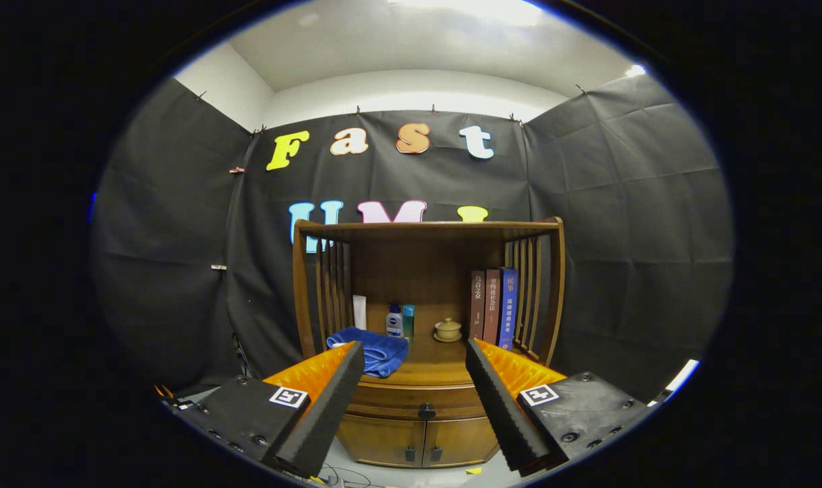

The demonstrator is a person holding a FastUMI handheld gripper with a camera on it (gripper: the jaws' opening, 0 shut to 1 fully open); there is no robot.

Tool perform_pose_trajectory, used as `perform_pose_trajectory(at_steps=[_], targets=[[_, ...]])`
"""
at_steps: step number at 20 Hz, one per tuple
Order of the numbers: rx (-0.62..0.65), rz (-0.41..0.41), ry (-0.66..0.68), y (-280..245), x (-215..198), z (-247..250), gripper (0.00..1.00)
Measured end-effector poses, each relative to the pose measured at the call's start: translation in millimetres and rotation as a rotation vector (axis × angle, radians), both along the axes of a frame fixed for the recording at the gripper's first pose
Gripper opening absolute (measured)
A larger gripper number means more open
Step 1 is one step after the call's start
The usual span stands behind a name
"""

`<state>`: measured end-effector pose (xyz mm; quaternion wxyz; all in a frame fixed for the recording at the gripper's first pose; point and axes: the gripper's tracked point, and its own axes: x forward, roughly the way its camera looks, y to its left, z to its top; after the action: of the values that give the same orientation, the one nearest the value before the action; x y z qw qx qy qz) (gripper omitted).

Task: Pull open the drawer, take out the items inside it, and place them on the countertop above the cabinet.

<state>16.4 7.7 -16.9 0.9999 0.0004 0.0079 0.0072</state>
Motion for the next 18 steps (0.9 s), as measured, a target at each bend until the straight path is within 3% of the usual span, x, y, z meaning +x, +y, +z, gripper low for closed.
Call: perform_pose_trajectory(at_steps=[13, 18], targets=[[0.028, -0.004, 0.208, -5.8, 107.1, -177.7, 0.99], [0.034, -0.040, 0.285, -15.3, 139.2, -244.1, 0.99]])
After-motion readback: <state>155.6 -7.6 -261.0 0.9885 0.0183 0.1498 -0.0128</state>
